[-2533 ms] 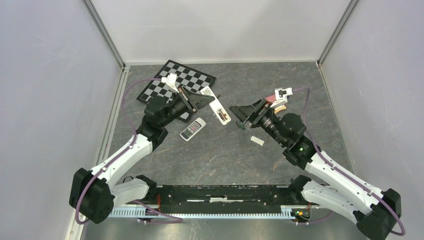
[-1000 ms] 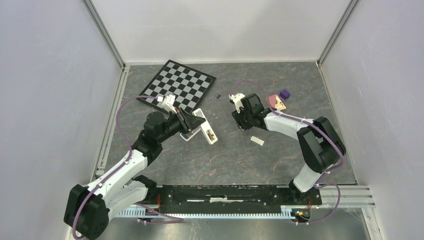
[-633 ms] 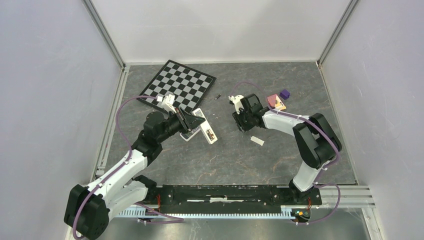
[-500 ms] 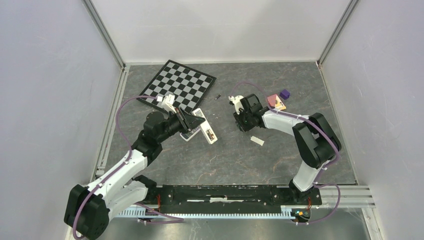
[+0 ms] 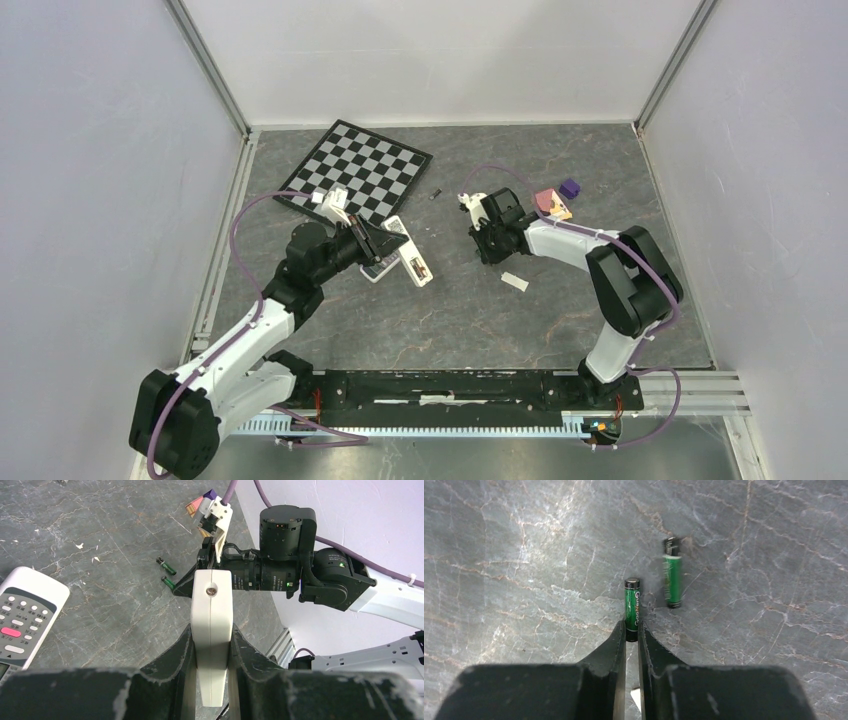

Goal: Load the batteries into the remote control

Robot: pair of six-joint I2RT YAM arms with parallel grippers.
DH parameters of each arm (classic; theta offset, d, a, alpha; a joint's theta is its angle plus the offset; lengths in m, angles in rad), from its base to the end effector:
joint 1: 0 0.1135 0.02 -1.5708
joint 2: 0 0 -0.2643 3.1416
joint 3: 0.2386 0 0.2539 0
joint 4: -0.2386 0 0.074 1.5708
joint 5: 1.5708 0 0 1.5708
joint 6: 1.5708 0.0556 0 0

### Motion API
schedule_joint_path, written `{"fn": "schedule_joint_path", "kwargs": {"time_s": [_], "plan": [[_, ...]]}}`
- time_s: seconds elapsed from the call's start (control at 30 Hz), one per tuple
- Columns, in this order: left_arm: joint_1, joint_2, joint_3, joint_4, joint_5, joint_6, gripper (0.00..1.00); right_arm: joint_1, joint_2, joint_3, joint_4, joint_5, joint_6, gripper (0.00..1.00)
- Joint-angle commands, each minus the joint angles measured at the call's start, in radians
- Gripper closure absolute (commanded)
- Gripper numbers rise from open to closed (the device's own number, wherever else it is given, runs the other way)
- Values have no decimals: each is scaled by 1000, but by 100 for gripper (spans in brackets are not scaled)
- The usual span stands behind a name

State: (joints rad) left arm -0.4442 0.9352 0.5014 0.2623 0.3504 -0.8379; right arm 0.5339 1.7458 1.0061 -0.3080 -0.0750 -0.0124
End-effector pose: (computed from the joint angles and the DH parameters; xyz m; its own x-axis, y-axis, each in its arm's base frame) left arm 0.2054 -0.1189 0.2554 -0.6301 -0.4732 -0.6157 0.3598 0.5247 -0.7715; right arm 0.3021 0.1834 0.1397 -0.7390 -0.4512 -0.5003 -0.5489 0.8338 0.0587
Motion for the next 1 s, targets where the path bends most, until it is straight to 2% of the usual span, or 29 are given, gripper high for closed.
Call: {"fn": "schedule_joint_path", "kwargs": {"time_s": [0.0,0.2,0.37,0.47,0.6,0.77,0.97], "plan": [[9,-2,48,23,25,46,98,6,-31,0,-80,-62,0,88],[14,2,49,23,25,48,98,27,-66,-25,-108,-64,-17,89],[20,2,51,22,27,49,98,41,-39,-19,-97,-2,-6,67],[23,0,51,20,30,49,98,53,-12,-9,-79,30,-3,63],[28,-5,51,15,30,51,98,70,10,4,-73,61,-5,67],[34,-6,48,13,32,53,98,80,7,-3,-64,69,-4,86],[38,-3,46,17,33,48,98,81,6,4,-45,66,-19,84]]}}
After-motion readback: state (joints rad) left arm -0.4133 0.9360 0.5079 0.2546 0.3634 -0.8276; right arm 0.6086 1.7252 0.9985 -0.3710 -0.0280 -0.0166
